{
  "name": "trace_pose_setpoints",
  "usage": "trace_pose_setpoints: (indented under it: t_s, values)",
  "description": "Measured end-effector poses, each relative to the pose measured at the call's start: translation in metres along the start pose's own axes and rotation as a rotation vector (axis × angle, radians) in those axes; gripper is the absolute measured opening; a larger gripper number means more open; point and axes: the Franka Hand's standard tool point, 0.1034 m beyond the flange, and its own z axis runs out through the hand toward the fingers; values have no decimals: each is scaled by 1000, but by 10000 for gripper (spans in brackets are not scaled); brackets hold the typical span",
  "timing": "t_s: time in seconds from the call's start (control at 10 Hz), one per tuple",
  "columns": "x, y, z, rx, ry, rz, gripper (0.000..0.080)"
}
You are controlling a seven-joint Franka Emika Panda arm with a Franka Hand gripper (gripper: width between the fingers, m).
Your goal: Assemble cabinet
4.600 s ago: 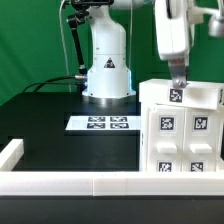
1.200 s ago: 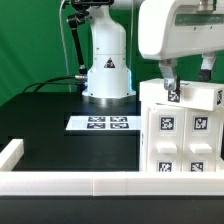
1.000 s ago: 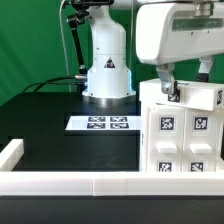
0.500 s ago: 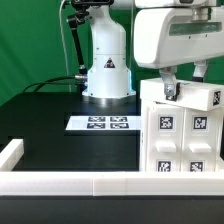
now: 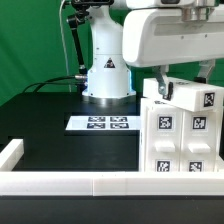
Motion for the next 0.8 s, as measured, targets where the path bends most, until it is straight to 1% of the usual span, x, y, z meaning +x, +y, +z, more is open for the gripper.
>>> trace_pose_setpoints:
  t_s: [0.3,0.6,0.8]
  values:
    - [3,1,-1,-7,44,312,560]
    - [2,1,-1,1,51,626,560]
    - [3,3,0,3,60,750,560]
